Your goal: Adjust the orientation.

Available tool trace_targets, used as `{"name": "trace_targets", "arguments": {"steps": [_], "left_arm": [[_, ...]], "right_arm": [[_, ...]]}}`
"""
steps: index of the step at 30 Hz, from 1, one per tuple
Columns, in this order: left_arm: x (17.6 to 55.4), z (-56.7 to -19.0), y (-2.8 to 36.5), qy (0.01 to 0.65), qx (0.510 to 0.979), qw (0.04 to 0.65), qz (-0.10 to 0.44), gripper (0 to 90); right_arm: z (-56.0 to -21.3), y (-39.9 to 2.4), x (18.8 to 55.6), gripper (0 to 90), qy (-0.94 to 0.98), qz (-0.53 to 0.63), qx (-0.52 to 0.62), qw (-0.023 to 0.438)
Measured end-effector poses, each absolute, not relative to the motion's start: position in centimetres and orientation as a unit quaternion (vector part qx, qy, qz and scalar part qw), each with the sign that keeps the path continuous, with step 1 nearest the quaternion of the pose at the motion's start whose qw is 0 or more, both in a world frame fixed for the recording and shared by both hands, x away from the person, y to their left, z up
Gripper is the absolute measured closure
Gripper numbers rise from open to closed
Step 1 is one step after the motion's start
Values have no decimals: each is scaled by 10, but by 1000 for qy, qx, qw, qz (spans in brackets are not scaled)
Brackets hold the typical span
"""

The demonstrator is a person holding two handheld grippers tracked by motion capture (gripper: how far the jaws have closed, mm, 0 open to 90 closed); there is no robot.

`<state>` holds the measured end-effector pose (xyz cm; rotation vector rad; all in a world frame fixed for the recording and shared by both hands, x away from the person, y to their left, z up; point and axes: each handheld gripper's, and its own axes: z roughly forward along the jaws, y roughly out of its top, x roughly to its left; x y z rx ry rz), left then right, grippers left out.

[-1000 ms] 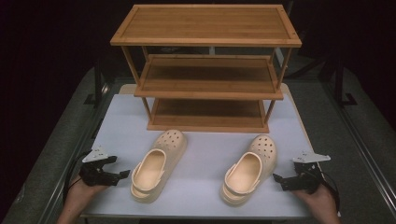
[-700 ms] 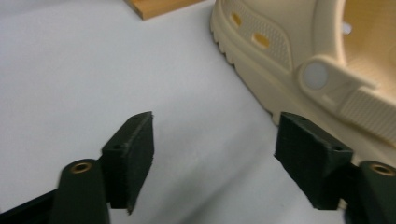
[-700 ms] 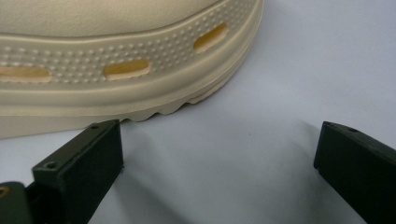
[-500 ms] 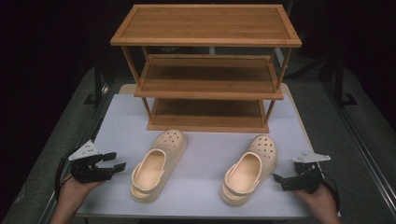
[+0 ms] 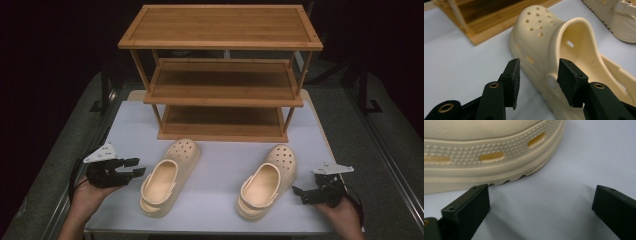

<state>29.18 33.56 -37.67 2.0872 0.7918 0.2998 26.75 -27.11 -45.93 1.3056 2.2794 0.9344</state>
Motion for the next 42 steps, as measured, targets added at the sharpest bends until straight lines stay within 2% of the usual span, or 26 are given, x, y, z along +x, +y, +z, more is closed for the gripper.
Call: {"name": "trace_targets", "arguments": {"steps": [12,19,24,42], "left_arm": [[310,-376,294,278,856,424,105,578],[315,-379,286,271,862,413,117,685],[309,-376,282,250,869,397,160,798],[332,-363,265,230,874,378,201,831]], "right_arm": [[-459,-271,267,10,805,330,461,176],[-459,-271,267,10,805,330,461,176],[-459,-271,267,9,805,330,461,176],[-459,-271,268,10,805,331,460,176]]}}
